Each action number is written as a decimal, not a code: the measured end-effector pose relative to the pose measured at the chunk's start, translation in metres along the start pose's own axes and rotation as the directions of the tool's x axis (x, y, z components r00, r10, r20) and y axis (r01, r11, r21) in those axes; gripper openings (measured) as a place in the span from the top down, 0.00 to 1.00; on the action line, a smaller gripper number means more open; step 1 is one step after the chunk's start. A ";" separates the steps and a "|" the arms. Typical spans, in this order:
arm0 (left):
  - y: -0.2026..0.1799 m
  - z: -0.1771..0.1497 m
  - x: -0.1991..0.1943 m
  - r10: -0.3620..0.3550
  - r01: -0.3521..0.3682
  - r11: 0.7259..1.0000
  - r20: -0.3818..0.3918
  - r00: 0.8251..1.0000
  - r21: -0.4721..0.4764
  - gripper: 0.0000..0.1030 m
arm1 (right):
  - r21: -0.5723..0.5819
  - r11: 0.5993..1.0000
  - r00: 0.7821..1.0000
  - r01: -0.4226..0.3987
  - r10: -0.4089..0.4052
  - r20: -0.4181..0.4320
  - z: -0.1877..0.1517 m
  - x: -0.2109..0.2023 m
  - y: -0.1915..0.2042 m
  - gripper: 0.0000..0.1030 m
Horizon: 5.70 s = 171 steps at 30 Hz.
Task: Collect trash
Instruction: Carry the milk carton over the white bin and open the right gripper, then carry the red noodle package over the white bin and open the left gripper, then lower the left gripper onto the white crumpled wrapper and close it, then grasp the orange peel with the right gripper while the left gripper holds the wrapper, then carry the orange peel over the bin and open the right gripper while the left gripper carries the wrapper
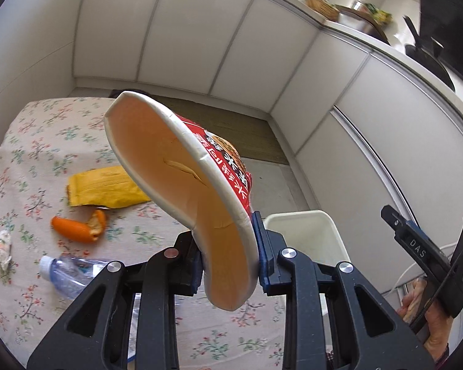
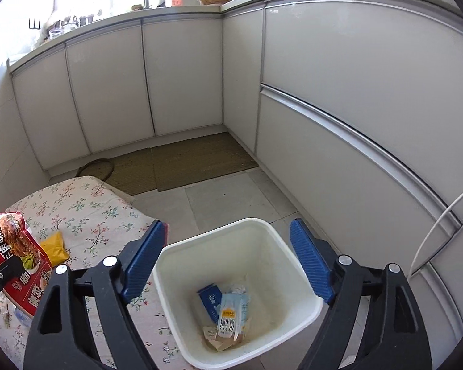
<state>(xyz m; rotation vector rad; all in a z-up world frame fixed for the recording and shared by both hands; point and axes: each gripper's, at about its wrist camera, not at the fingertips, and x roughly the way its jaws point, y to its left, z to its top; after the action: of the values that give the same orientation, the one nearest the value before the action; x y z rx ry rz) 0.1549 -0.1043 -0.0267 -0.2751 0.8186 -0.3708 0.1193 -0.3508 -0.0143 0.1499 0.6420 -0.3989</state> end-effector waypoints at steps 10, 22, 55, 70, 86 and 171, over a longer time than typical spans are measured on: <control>-0.070 -0.001 0.029 -0.071 0.075 0.993 -0.039 0.997 0.093 0.74 | 0.108 0.990 0.996 0.092 -0.093 -0.004 0.001 -0.003 -0.058 0.10; -0.138 0.008 0.080 -0.169 0.190 0.973 -0.154 0.973 0.130 0.71 | 0.210 0.964 0.986 0.165 -0.159 -0.047 -0.005 0.001 -0.116 0.09; -0.073 0.001 0.046 0.183 -0.176 0.963 -0.020 0.983 0.204 0.08 | 0.040 0.996 0.997 0.077 -0.077 -0.022 -0.012 -0.001 -0.038 0.07; 0.019 0.002 0.012 0.285 -0.282 0.956 -0.021 0.958 0.082 0.08 | -0.160 0.986 0.999 -0.044 0.042 -0.017 -0.024 -0.005 0.069 0.07; 0.144 -0.002 -0.025 0.450 -0.457 0.887 -0.108 0.887 -0.058 0.08 | -0.301 0.936 0.983 -0.181 0.160 -0.094 -0.053 -0.006 0.178 0.07; 0.213 0.026 -0.083 0.243 -0.246 0.921 -0.048 0.969 -0.301 0.70 | -0.423 0.653 0.778 -0.628 0.513 -0.362 -0.069 0.000 0.316 0.81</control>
<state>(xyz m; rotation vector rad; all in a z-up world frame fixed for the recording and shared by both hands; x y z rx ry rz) 0.1683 0.1249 -0.0357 -0.4540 0.9085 -0.0078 0.2097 -0.0441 -0.0647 -0.1372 0.8533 0.4361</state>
